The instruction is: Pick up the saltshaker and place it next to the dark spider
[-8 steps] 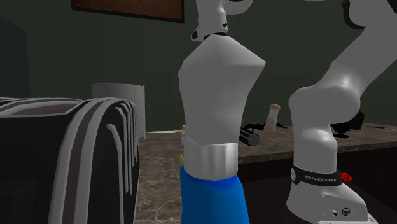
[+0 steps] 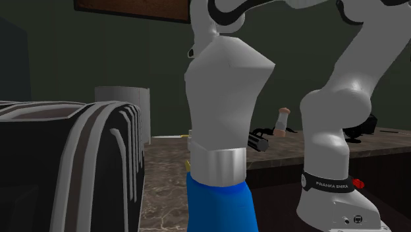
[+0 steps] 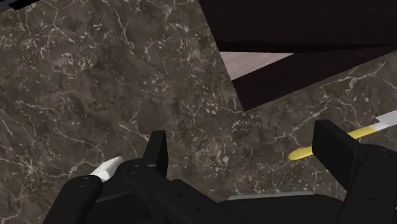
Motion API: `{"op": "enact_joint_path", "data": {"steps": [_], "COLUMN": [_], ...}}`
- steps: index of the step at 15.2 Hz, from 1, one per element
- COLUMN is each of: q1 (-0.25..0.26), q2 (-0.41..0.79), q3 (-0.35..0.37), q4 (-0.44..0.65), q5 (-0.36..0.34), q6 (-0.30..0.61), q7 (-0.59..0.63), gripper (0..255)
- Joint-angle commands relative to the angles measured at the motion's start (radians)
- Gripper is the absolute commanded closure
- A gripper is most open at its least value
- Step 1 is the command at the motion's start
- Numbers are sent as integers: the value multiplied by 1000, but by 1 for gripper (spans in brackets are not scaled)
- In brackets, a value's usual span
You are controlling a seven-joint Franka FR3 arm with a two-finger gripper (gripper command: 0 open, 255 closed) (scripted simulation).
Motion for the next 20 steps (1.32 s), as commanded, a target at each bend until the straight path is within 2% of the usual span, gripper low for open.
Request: {"op": "enact_joint_path", "data": {"steps": [1,9,18,20], "q1": [-12,-48,-97,-100], "q2": [61,339,682,687], "q3": [-28,-127,-198,-198], "q4": [21,151,392,384], "q5": [-17,-45,1,2], "q6": [41,190,288,302], "q7": [-31,-147,-290,-291], "gripper": [0,0,0,0]}}
